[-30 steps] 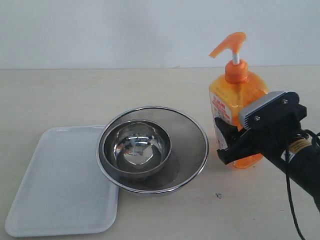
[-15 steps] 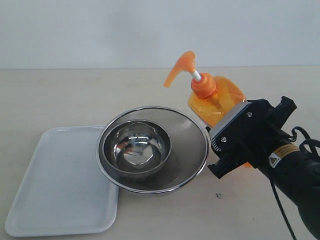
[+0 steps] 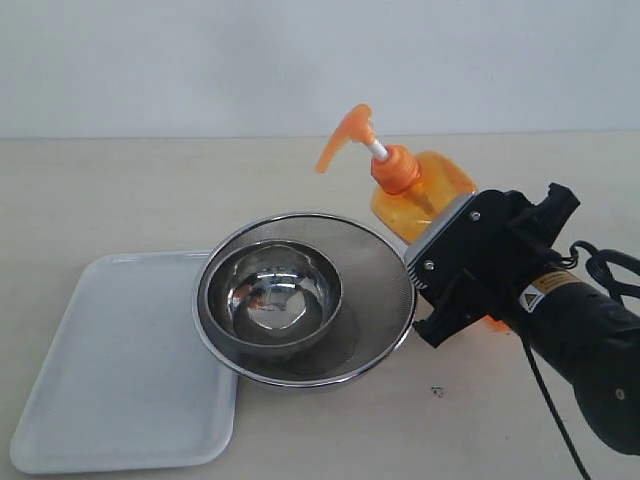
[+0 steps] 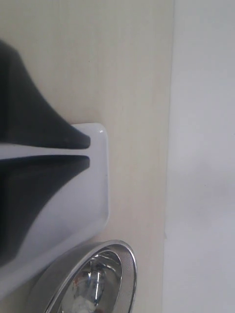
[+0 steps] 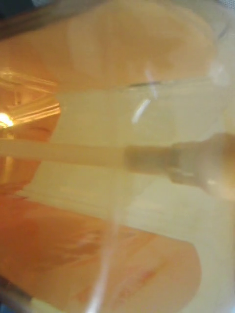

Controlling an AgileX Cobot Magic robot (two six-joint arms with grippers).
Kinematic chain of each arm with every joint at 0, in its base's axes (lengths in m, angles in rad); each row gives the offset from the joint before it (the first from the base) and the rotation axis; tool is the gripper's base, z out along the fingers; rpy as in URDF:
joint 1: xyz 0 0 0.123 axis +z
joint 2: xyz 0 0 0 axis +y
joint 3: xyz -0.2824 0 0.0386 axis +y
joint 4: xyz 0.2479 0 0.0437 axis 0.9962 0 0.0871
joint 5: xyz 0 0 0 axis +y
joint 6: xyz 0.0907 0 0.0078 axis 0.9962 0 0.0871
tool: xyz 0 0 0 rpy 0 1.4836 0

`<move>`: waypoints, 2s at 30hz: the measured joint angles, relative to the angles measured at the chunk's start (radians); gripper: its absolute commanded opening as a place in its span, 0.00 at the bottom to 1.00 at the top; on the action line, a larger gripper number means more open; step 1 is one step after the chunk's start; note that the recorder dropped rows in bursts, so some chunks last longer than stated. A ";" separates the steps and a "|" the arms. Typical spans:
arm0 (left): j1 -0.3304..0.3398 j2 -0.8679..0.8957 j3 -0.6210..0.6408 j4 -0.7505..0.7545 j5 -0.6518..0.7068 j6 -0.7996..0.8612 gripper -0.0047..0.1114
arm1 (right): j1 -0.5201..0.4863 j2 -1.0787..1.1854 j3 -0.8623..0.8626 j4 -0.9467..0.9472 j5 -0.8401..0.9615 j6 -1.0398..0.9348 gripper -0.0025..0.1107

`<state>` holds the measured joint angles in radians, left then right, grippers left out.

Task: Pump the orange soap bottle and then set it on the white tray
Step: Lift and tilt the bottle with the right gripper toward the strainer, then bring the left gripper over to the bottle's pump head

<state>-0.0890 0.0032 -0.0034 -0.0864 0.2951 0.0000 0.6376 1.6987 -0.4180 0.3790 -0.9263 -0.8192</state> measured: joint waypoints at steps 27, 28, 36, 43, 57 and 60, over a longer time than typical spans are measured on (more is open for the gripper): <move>0.000 0.000 0.000 0.022 -0.012 0.000 0.08 | 0.000 0.000 0.000 0.016 -0.009 -0.059 0.02; 0.000 0.000 0.000 0.010 -0.021 0.000 0.08 | 0.000 0.000 0.000 0.014 -0.007 -0.059 0.02; 0.000 0.000 0.000 -0.297 -0.121 -0.042 0.08 | 0.000 0.000 0.000 -0.007 0.005 -0.063 0.02; 0.000 0.000 0.000 -0.549 -0.185 -0.044 0.08 | 0.000 0.000 0.000 -0.007 0.006 -0.063 0.02; 0.000 0.029 -0.076 -1.285 0.128 0.673 0.08 | 0.001 0.000 -0.013 0.072 0.001 -0.089 0.02; 0.000 0.082 -0.076 -1.491 0.162 0.881 0.08 | 0.001 -0.002 -0.013 0.074 0.001 -0.089 0.02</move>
<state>-0.0890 0.0852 -0.0794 -1.5778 0.4569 0.8814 0.6388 1.6965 -0.4307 0.4526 -0.9253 -0.9079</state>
